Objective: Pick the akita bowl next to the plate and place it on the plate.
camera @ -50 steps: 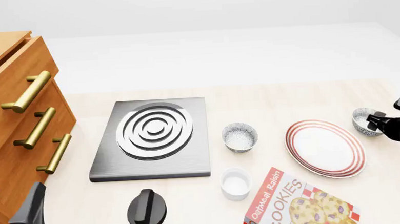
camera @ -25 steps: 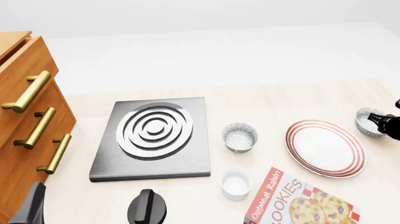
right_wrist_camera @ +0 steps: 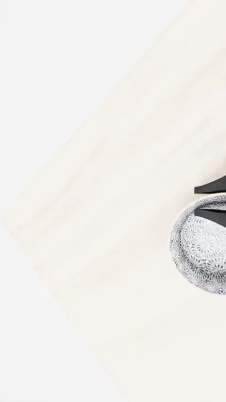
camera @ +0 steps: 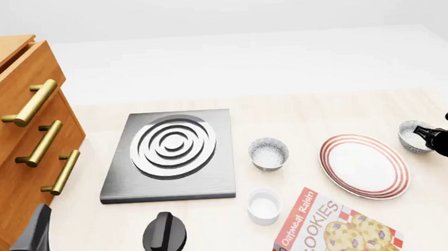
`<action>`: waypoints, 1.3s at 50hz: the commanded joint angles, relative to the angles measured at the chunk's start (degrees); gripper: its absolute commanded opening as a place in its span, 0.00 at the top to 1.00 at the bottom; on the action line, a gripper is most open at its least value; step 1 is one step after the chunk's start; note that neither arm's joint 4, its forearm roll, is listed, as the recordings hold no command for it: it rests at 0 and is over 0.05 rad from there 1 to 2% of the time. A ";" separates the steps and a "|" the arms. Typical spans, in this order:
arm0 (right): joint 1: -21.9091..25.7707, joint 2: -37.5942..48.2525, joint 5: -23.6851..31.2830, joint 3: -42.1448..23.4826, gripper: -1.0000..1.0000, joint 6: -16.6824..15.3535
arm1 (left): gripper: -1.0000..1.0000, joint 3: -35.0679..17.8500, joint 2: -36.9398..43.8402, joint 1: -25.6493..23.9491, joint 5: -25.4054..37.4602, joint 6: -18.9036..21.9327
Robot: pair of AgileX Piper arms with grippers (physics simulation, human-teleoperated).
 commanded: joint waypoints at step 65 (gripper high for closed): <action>1.68 -10.23 6.31 2.13 1.00 2.59 | 0.00 0.00 0.00 0.00 0.00 0.00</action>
